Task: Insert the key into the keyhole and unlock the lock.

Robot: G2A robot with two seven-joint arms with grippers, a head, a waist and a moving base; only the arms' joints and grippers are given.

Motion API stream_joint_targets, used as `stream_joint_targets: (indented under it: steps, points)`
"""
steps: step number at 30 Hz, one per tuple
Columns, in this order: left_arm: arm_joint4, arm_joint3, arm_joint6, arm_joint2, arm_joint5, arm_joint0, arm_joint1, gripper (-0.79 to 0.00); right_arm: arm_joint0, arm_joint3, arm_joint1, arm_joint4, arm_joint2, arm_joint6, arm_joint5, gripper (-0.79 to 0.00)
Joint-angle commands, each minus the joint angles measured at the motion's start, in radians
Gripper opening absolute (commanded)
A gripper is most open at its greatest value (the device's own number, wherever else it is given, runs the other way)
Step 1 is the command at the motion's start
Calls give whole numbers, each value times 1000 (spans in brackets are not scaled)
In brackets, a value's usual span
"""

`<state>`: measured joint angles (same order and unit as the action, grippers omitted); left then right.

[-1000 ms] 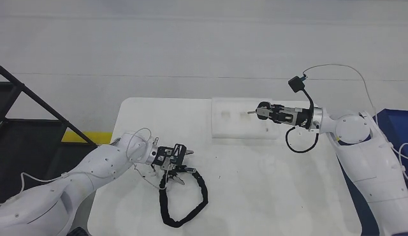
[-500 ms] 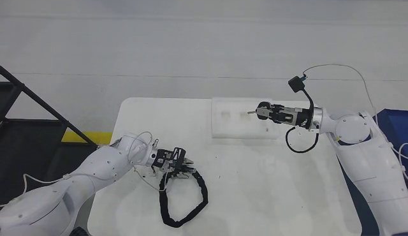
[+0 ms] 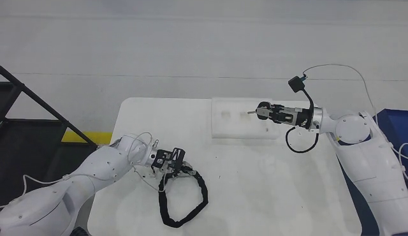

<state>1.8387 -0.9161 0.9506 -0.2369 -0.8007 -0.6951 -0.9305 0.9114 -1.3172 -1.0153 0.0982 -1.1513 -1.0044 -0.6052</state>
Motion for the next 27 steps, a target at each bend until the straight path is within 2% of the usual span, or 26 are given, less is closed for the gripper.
stream_joint_targets:
  steps: [1,9,18,23,27]
  points:
    - [-3,-6,12,-6,-5,2,2,-785,0,0,0,0,0,0,0,-785]
    - [-40,-79,59,-55,-10,11,25,-785,0,0,0,0,0,0,0,-785]
    - [-119,-282,40,-153,-18,12,90,-785,2,-2,0,-3,1,3,4,-785]
    - [-182,-396,5,-218,-18,-20,121,-785,24,-77,6,-19,6,-35,123,-785]
    - [-224,-477,-9,-263,-10,-43,137,-785,56,-198,17,13,-10,-110,200,-785]
